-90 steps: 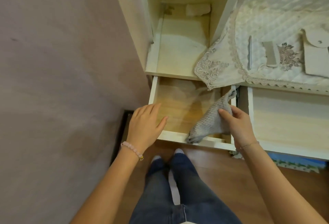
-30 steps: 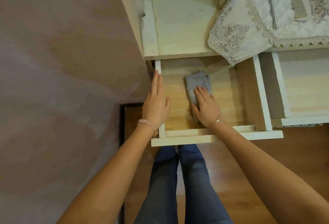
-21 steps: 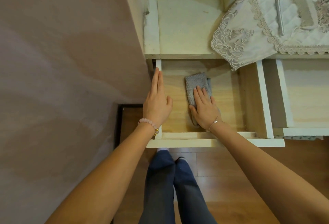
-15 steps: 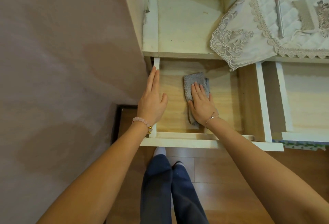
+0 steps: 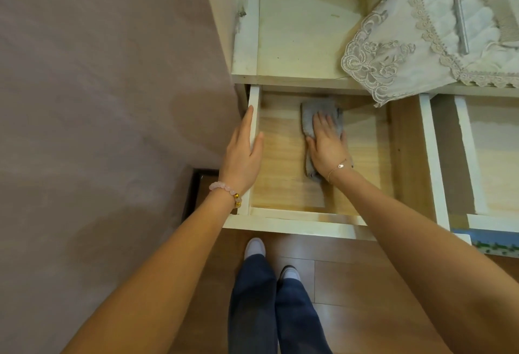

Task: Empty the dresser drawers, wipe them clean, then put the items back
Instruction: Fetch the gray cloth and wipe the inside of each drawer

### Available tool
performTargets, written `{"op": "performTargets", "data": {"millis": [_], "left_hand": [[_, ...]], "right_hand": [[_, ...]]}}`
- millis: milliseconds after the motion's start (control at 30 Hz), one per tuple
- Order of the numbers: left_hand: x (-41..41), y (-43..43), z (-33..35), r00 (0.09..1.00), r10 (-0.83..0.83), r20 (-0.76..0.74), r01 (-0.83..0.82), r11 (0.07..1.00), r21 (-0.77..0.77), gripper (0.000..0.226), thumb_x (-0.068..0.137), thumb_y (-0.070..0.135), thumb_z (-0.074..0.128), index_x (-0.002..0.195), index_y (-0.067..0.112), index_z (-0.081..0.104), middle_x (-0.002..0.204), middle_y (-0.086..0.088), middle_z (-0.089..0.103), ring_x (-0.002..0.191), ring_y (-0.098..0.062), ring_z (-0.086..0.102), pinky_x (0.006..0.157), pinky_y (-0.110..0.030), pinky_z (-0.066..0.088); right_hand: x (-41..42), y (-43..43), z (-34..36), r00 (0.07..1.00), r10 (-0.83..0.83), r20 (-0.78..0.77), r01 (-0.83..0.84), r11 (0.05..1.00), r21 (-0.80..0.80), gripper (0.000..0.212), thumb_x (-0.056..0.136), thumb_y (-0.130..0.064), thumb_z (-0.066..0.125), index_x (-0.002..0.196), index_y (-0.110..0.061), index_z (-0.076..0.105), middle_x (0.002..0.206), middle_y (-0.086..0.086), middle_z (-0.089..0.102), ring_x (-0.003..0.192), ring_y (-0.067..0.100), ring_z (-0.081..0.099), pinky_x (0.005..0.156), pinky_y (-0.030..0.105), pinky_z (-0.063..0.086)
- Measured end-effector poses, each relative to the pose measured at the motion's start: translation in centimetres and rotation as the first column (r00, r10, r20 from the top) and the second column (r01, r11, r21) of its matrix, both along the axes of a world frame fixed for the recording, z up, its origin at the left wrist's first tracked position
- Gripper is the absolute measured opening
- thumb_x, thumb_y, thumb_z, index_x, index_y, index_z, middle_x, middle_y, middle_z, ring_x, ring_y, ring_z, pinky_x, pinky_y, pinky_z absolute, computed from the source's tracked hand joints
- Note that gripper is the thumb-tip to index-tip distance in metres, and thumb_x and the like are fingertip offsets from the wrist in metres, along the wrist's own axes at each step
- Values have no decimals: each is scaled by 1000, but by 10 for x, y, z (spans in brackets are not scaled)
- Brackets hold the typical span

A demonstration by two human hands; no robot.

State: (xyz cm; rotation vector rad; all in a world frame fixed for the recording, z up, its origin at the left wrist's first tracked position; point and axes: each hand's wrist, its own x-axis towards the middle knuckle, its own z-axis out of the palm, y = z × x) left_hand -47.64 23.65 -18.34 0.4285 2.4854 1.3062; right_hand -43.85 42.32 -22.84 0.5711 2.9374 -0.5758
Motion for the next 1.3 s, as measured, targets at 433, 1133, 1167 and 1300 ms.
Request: {"op": "performTargets", "data": {"millis": [433,1133,1167,1300], "left_hand": [[-3,-1,-3,998,58,30,-60,996,62,49,100,28,29,147,30,14,150,6,28,129,-1,27,99,-16,23],[-3,-3,-4,997,58,51,-62,996,64,46,100,32,27,145,33,19,146,7,35,126,-9,38,93,-19,33],[-3,-3,-3,997,58,57,-62,996,70,46,100,32,27,146,32,19,147,7,34,130,-10,36,96,-20,32],[-3,-3,-1,995,63,80,-69,995,77,47,101,31,27,147,30,18,149,7,32,133,-12,33,105,-26,32]], "right_hand": [[-7,-17,-9,960,251,-123,-256,966,-30,48,97,-22,41,143,-10,32,152,5,29,143,18,21,115,41,17],[-51,-16,-1,992,67,-111,-66,998,20,47,97,-22,36,143,-15,31,153,2,26,142,16,19,114,36,16],[-45,-4,1,995,20,-97,-20,1000,5,47,97,-22,37,143,-14,31,153,4,26,141,19,21,113,36,19],[-10,56,6,981,-194,10,194,981,20,48,98,-22,36,144,-11,27,151,13,27,137,30,26,111,42,24]]}}
